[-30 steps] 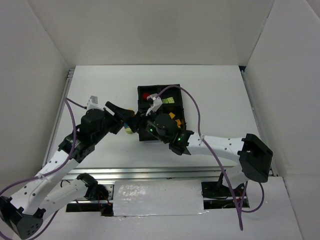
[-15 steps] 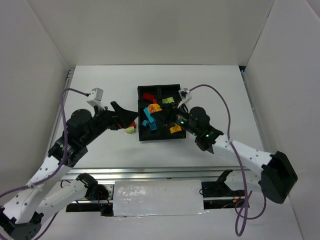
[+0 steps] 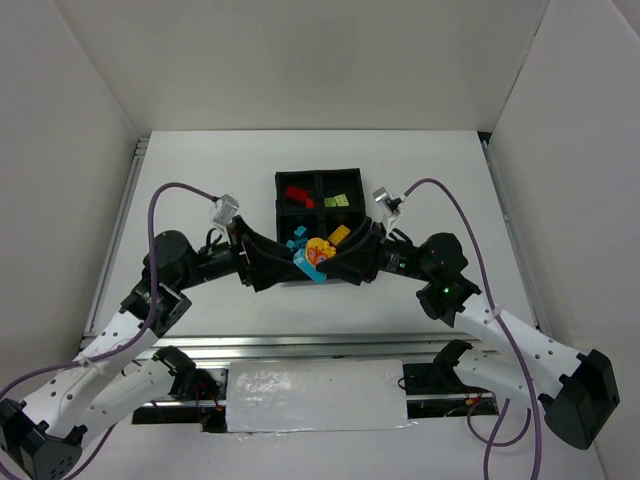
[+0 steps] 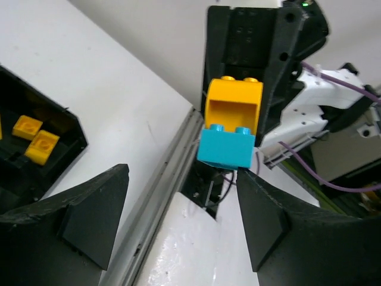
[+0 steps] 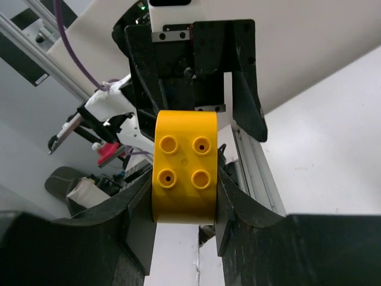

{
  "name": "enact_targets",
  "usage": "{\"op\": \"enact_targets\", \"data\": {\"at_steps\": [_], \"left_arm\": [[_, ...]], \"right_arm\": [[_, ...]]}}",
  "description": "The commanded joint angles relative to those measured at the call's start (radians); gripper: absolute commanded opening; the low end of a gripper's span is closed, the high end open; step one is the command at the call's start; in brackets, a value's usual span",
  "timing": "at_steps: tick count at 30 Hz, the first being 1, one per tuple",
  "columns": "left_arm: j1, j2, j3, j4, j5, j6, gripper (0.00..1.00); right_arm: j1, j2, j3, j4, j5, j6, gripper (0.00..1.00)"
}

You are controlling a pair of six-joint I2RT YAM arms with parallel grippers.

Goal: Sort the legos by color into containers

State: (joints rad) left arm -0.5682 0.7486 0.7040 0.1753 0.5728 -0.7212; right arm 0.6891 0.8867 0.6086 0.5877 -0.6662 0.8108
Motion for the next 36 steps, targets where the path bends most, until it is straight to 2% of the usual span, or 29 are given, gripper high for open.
{"op": "enact_targets", "data": {"at_steps": [1, 5, 19, 21, 24, 25, 27, 28, 30, 34, 36], "left_arm": [[-0.007, -0.009, 0.022, 0.211, 0.111, -0.055, 0.84], [-0.013, 0.000, 0.025, 0.236, 0.139, -0.073, 0.79], [-0.048, 0.034, 0.006, 0.323, 0.142, -0.106, 0.75], [-0.053, 0.049, 0.017, 0.309, 0.139, -0.096, 0.64], [-0.058, 0.058, 0.015, 0.306, 0.133, -0.092, 0.53], [-0.059, 0.061, 0.015, 0.306, 0.130, -0.089, 0.43], [-0.062, 0.063, 0.018, 0.294, 0.121, -0.081, 0.29], [-0.064, 0.064, 0.020, 0.288, 0.116, -0.077, 0.12], [-0.062, 0.069, 0.031, 0.256, 0.114, -0.057, 0.00], [-0.062, 0.051, 0.045, 0.158, 0.073, 0.011, 0.00], [-0.062, 0.046, 0.049, 0.113, 0.067, 0.040, 0.00]], "right_arm": [[-0.002, 0.020, -0.012, 0.107, -0.061, 0.047, 0.00], [-0.002, 0.024, -0.018, 0.142, -0.053, 0.041, 0.00], [0.015, 0.064, 0.000, 0.099, 0.027, 0.002, 0.00], [0.023, 0.058, 0.005, 0.095, 0.033, 0.001, 0.00], [0.036, 0.054, 0.020, 0.072, 0.036, -0.022, 0.00], [0.052, 0.054, 0.025, 0.069, 0.037, -0.038, 0.00], [0.066, 0.055, 0.036, 0.038, 0.053, -0.059, 0.00], [0.066, 0.057, 0.037, 0.035, 0.056, -0.062, 0.00], [0.066, 0.049, 0.028, 0.035, 0.065, -0.070, 0.00], [0.030, -0.006, 0.011, -0.020, 0.122, -0.104, 0.00], [-0.055, -0.048, -0.013, -0.011, 0.090, -0.081, 0.00]]}}
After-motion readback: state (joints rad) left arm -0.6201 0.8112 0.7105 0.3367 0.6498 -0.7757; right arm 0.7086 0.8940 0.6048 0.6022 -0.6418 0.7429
